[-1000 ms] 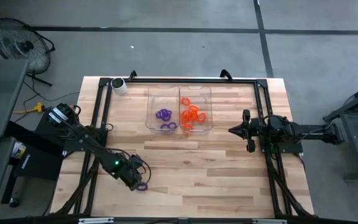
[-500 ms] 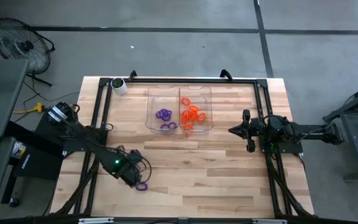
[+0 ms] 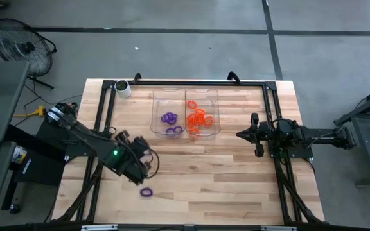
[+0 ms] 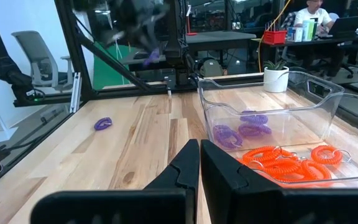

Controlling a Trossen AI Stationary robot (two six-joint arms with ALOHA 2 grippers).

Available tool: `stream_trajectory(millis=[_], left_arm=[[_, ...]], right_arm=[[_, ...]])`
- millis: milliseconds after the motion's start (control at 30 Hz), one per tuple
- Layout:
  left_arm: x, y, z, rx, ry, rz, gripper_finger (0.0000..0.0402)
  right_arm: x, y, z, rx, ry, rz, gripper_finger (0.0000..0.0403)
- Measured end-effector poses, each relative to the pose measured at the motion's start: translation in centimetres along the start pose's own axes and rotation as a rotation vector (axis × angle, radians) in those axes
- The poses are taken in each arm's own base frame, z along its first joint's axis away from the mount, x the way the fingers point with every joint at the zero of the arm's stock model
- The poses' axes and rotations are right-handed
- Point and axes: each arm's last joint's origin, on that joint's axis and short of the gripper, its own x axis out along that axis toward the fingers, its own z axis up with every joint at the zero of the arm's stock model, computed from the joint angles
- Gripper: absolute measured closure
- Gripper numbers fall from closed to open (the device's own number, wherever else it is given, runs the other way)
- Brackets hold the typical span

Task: Sort spring keychains
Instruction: Put the purple spring keychain into the left transparent bin

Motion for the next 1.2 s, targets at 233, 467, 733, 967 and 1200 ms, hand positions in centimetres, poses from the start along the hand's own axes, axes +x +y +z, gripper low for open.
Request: stream_trajectory(millis=[233,467,733,967,1200], left_arm=[[-0.6,2.5,4.8,0.003,-0.157,0.128,0.0401],[2.8,4.7,9.5,0.005,-0.12,0.156,0.0401],[8.0,7.2,13.5,0.005,0.001,0.131,0.0401],[12.3,9.0,15.4,-0.033,0.107,0.1,0.04],[14.5,9.7,15.8,-0.065,0.177,0.088,0.0345]], right_arm=[[0.0,0.0,0.0,0.0,0.0,0.0,0.0392],[0.0,0.0,0.0,0.0,0.0,0.0,0.0392],[0.0,0.0,0.0,0.0,0.0,0.0,0.0392],[0.0,0.0,0.0,0.0,0.0,0.0,0.0392],[0.0,0.0,0.0,0.0,0.0,0.0,0.0392]])
